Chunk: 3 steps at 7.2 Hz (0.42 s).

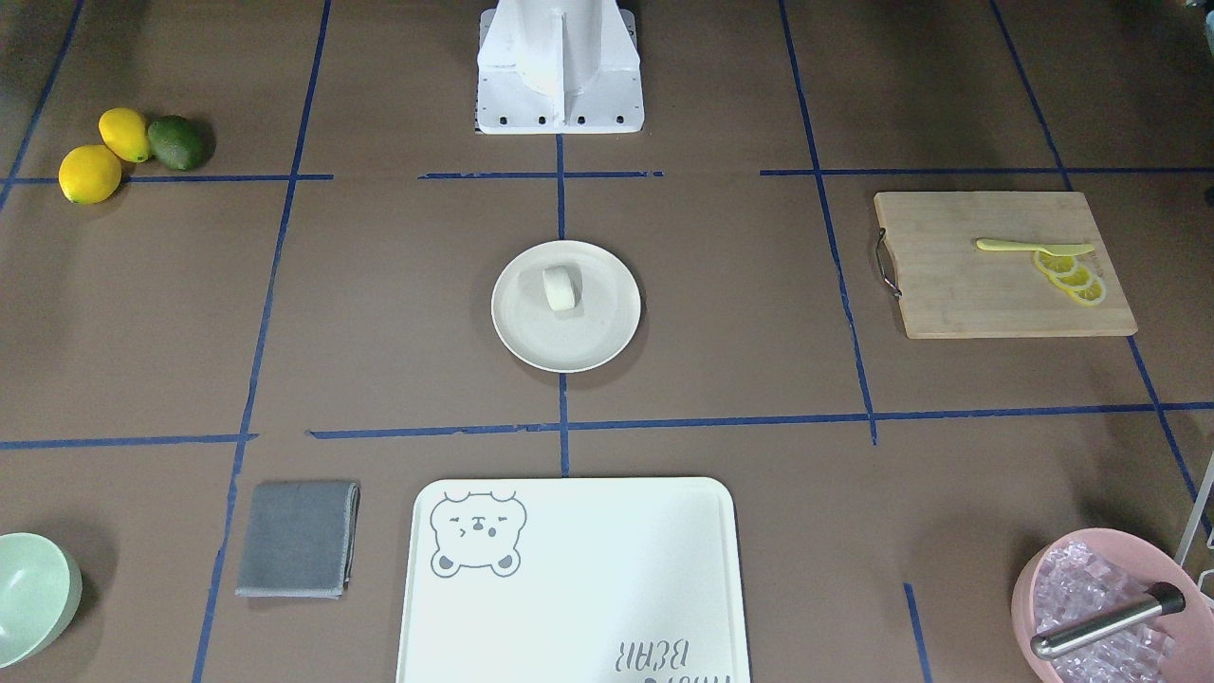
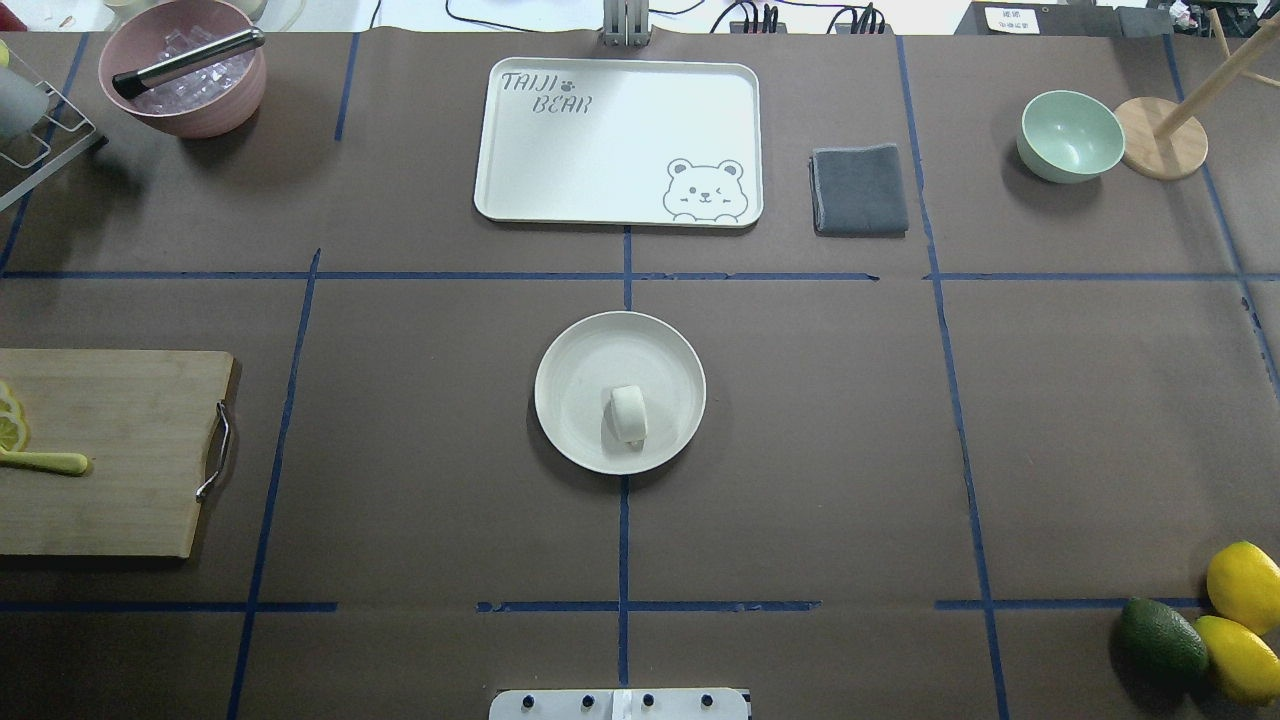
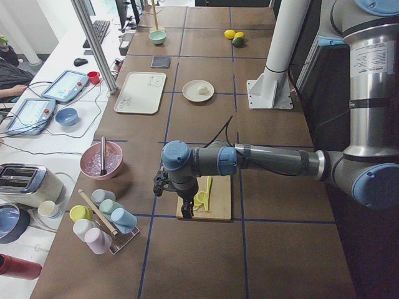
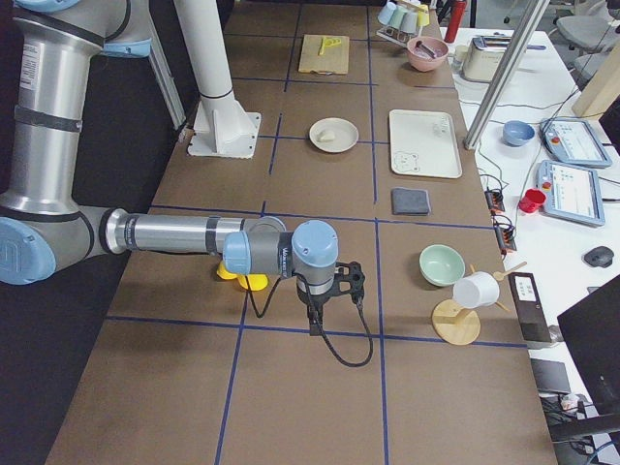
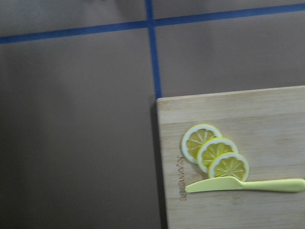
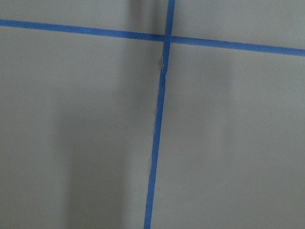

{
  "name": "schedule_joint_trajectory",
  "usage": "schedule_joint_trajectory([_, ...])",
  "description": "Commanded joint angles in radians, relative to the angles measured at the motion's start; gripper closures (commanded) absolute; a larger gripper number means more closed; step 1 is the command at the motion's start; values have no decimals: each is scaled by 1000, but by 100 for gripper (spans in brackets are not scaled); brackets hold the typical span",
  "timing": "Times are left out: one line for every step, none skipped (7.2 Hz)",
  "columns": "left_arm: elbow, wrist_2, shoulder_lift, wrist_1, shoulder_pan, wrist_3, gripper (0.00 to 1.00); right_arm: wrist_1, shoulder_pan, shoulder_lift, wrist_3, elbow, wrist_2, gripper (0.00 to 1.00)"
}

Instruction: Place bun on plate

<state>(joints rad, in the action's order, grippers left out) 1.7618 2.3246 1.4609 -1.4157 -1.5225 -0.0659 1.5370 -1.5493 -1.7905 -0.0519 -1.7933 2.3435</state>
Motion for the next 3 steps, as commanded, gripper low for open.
schedule_joint_trajectory([-2,-16,16,-5,-15,-3,0,0,0,0,1,-1,0,0])
schedule_joint_trajectory([-1,-16,10,-5,-15,-5,0,0,0,0,1,0,-1,0])
schedule_joint_trajectory([5,-21,13,-5,-15,-5,0,0,0,2,1,0,0,0])
